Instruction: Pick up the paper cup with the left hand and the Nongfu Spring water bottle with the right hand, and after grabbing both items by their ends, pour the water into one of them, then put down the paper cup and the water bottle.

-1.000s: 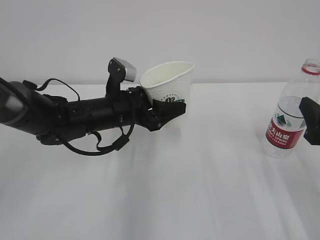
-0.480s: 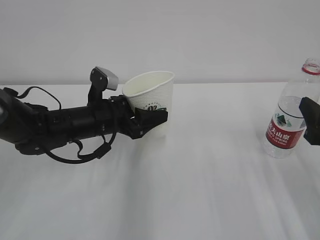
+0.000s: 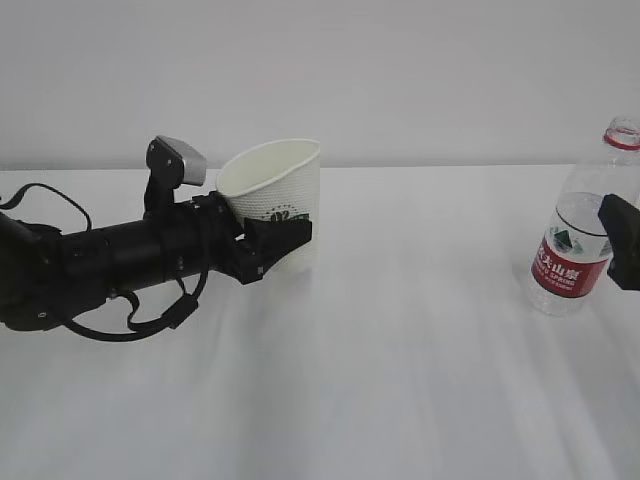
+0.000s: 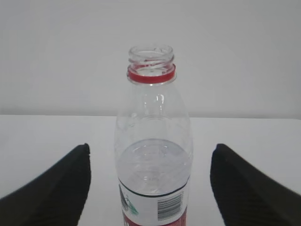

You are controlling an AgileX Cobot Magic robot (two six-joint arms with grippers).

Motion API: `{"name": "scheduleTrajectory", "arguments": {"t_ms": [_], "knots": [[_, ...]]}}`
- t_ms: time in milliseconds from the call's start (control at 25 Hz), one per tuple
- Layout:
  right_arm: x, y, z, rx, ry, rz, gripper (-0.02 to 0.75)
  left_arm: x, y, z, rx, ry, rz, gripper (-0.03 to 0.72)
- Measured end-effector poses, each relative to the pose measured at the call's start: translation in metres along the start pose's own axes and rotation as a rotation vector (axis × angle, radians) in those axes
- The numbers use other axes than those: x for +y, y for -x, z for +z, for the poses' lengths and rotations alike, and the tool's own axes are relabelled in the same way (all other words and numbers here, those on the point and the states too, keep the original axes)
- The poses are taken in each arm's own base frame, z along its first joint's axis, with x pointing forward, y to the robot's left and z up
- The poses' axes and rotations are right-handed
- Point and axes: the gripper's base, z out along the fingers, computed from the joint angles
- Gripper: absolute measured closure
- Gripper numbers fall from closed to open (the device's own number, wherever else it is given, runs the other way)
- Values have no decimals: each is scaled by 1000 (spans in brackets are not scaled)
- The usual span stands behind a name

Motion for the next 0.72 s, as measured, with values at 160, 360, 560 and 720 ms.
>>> {"name": "scheduleTrajectory", "arguments": {"t_ms": [160,360,560,720], "knots": [[0,0,0,0,0,0,144,0,0,-9,-30,69,-15,213],[0,0,0,0,3,-2,144,5,-5,-19,-36,155,-44,214],[0,0,0,1,4,-3,144,17,-15,-36,-29,299,-50,214],[0,0,0,1,5,-3,144,29,-20,-50,-35,427,-77,214]]}}
